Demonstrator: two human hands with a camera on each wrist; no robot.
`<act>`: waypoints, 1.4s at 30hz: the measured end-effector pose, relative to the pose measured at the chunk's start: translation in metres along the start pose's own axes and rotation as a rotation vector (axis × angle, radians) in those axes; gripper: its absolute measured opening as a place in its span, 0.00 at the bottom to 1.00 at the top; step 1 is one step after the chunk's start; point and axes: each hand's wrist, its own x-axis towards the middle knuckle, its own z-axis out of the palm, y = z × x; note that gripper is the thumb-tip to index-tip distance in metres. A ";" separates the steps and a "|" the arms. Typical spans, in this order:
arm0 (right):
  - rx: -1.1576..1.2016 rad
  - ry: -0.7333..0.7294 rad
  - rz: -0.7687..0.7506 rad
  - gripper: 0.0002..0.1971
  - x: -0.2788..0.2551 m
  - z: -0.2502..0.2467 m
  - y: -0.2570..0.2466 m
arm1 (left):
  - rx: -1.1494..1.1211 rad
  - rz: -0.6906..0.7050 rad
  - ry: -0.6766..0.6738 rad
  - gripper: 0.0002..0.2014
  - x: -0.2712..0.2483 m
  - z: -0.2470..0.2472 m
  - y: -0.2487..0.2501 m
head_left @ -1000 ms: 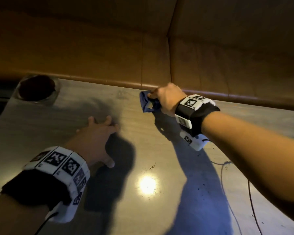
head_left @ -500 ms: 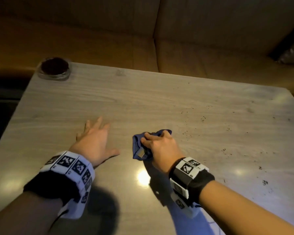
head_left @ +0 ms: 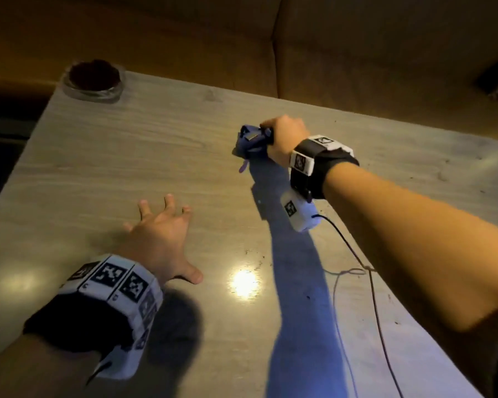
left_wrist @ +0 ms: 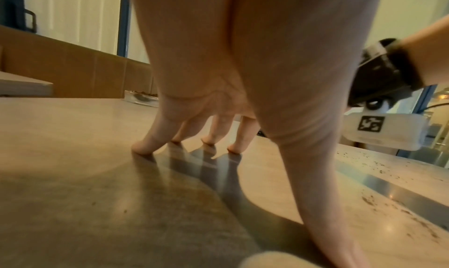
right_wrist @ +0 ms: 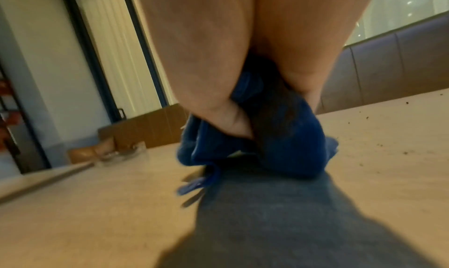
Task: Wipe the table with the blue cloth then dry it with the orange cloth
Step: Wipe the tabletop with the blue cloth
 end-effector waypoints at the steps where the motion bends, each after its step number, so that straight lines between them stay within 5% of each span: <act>1: -0.088 -0.083 0.002 0.15 0.009 0.006 -0.003 | 0.018 0.001 0.012 0.65 0.000 0.001 0.000; 5: -0.277 -0.131 -0.099 0.15 -0.009 0.031 -0.009 | 0.012 -0.003 0.012 0.67 -0.002 -0.001 0.003; 10: -0.258 -0.166 -0.187 0.18 -0.102 0.051 -0.006 | -0.062 0.041 0.078 0.66 -0.010 0.000 0.001; 16: -0.206 -0.191 -0.138 0.20 -0.212 0.087 -0.019 | -0.174 0.156 0.259 0.44 -0.065 0.067 -0.005; 24: -0.200 -0.219 -0.189 0.24 -0.319 0.106 -0.039 | -0.059 0.220 0.123 0.67 -0.140 0.120 -0.008; 29: 0.086 -0.228 -0.158 0.25 -0.314 0.102 -0.029 | 0.079 0.236 0.081 0.65 -0.141 0.132 -0.010; 33: 0.214 0.222 0.075 0.25 -0.256 0.063 -0.001 | 0.121 0.195 0.039 0.65 -0.133 0.131 -0.008; 37: -0.022 -0.003 0.067 0.18 -0.225 0.057 -0.005 | 0.137 0.190 0.033 0.65 -0.133 0.127 -0.007; 39: -0.107 -0.152 0.067 0.16 -0.245 0.077 -0.011 | 0.134 0.191 0.041 0.66 -0.134 0.128 -0.007; 42: -0.141 -0.137 0.023 0.19 -0.298 0.111 -0.009 | 0.146 0.196 0.048 0.66 -0.134 0.129 -0.007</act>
